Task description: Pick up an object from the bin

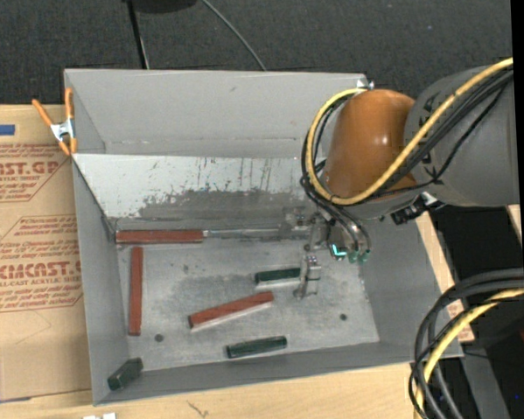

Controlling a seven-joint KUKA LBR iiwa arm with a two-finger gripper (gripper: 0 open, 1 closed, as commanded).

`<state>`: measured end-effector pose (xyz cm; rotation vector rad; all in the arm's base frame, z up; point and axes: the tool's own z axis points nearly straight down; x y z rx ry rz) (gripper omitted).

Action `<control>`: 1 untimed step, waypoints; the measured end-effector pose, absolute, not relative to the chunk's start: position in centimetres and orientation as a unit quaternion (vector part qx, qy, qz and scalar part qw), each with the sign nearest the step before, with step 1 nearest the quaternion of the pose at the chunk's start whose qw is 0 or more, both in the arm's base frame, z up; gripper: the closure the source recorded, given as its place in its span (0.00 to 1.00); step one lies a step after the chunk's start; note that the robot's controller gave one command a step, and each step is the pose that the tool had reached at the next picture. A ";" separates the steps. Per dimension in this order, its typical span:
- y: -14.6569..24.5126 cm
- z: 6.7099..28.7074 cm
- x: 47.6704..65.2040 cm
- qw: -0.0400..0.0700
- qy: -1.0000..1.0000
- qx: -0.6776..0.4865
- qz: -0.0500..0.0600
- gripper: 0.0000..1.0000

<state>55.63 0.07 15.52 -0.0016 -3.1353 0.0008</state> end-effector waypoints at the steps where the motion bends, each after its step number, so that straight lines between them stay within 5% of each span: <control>1: 0.1 16.0 55.8 -0.001 -1.000 -0.001 0.000 0.00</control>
Offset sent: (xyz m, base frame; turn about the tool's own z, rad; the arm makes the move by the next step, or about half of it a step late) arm 0.0220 0.0123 -0.0852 -0.0279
